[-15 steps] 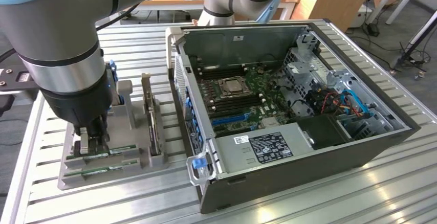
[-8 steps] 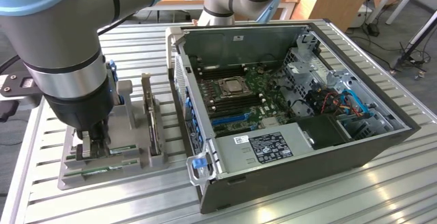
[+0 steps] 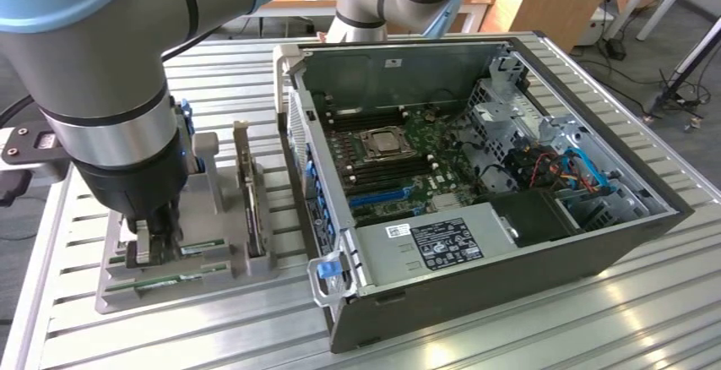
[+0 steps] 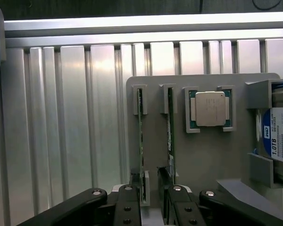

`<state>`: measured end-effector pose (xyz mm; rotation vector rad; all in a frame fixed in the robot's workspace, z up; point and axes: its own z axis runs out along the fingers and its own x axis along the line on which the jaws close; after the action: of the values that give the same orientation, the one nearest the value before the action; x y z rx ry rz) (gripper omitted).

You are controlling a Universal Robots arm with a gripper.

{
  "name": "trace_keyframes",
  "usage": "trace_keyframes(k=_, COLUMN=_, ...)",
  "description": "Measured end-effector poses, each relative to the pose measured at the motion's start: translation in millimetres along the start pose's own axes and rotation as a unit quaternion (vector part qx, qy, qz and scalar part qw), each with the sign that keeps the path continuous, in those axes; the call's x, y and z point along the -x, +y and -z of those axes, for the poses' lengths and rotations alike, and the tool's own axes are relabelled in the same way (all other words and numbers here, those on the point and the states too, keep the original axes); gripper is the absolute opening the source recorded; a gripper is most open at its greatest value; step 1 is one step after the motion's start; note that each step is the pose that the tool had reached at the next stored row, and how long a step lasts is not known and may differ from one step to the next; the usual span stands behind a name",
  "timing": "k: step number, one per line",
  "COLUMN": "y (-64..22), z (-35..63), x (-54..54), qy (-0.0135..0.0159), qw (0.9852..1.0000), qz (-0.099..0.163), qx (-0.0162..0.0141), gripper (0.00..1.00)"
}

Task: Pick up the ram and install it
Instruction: 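Pick up the ram and move it above insertion slot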

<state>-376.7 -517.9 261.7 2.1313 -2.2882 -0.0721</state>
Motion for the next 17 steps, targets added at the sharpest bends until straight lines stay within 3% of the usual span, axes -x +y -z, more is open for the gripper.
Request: trace_keyframes(k=17, y=-0.4, z=-4.4, x=-2.4, qy=0.0006, qw=0.9999, qz=0.012, qx=0.0010, gripper=0.30)
